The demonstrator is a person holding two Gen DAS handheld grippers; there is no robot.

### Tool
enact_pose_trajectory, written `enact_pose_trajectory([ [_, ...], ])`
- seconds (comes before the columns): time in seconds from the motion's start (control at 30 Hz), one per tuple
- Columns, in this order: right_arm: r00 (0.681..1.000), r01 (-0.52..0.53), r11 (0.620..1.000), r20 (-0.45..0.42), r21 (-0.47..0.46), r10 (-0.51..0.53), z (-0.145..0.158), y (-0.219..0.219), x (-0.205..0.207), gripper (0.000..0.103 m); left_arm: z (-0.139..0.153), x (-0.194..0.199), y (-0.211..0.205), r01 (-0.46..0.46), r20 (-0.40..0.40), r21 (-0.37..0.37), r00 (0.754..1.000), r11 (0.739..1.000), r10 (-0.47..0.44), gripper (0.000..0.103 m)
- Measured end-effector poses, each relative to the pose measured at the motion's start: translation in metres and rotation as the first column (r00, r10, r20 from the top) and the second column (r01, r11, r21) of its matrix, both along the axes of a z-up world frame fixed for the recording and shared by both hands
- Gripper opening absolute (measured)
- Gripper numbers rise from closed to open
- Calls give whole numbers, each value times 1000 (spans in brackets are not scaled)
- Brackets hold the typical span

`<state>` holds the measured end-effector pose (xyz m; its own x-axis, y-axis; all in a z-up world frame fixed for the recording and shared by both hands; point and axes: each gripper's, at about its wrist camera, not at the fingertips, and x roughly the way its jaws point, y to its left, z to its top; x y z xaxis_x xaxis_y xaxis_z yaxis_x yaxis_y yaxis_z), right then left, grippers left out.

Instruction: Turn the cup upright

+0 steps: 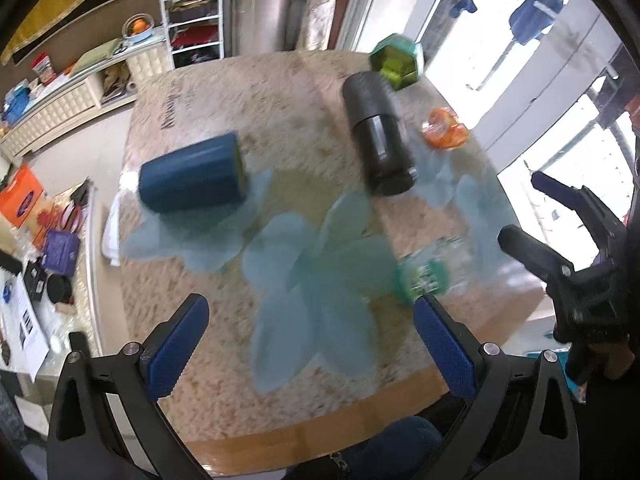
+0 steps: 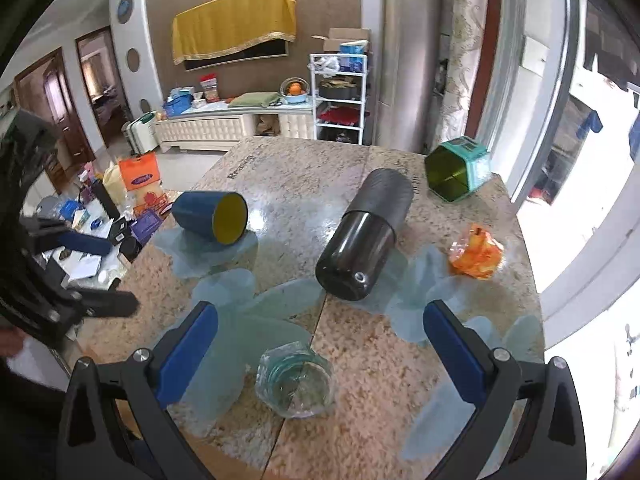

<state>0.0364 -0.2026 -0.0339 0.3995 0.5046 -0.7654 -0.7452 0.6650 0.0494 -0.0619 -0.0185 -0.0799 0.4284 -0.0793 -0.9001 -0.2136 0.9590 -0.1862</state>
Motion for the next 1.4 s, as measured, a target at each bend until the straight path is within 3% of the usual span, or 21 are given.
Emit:
enact_pose_trajectory([
  [0.27,985,128,990,-109,-50,-133,31,-12,4,103,30,13,-19,-16,59,-68,998,998,20,103],
  [0.47,971,186,979,-138,-81,-195,34,-24,10,103,43,20,-30,-47,83,-43,995,998,50,103],
  [0.63,968,175,978,-164,-113,-192,29,-34,23,103,46,28,-43,-63,53,-5,997,998,63,103],
  [0.97,969,132,987,-200,-93,-149,24,-54,39,103,46,34,-69,-81,48,93,996,992,77,103],
  [1.4,966,104,992,-230,-65,-116,21,-70,50,103,51,45,-84,-114,71,48,991,992,111,103],
])
